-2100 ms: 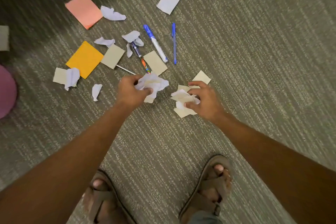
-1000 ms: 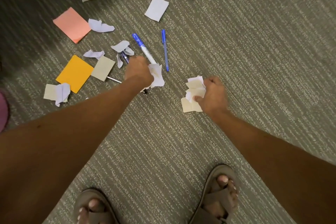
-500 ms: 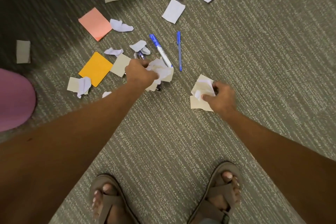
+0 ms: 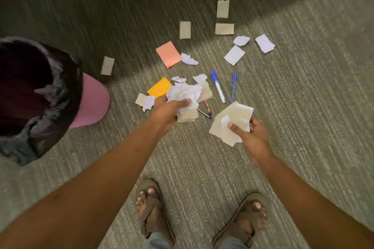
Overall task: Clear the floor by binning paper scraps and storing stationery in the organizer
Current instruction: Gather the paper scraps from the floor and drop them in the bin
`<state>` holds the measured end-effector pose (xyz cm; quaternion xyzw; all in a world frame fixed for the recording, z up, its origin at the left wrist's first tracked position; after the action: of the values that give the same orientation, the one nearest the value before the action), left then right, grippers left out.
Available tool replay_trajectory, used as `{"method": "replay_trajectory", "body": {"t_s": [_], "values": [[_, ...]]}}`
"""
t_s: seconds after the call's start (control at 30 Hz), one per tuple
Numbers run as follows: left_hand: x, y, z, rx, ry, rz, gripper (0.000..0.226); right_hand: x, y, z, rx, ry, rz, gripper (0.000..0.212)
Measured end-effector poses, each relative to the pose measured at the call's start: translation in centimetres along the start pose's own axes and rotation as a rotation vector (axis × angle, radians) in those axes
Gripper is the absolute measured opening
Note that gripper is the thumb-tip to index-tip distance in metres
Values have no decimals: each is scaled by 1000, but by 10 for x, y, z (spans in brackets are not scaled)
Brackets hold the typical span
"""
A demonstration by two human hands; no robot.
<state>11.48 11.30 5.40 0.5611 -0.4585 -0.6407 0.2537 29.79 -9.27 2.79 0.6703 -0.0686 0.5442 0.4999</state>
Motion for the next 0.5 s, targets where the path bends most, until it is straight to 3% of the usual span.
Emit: {"method": "replay_trajectory", "body": {"t_s": [0.1, 0.27, 0.5], "values": [[-26, 34, 34, 24, 100, 11, 28, 34, 25, -47, 63, -4, -4, 35], [-69, 80, 122, -17, 290, 10, 47, 90, 63, -149, 201, -15, 3, 38], [-120, 124, 300, -201, 594, -52, 50, 143, 116, -319, 393, 66, 41, 45]]}}
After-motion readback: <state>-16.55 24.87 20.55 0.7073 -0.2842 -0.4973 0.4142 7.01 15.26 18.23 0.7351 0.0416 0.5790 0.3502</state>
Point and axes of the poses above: each hand's wrist, its own y-axis away from the middle knuckle, its own z-axis out of the back of the hand, x = y × z, the point moved 10 cm from there along -y, towards the middle knuckle, and after that the axes turned 8 degrees about z, right-handed, at the moved point
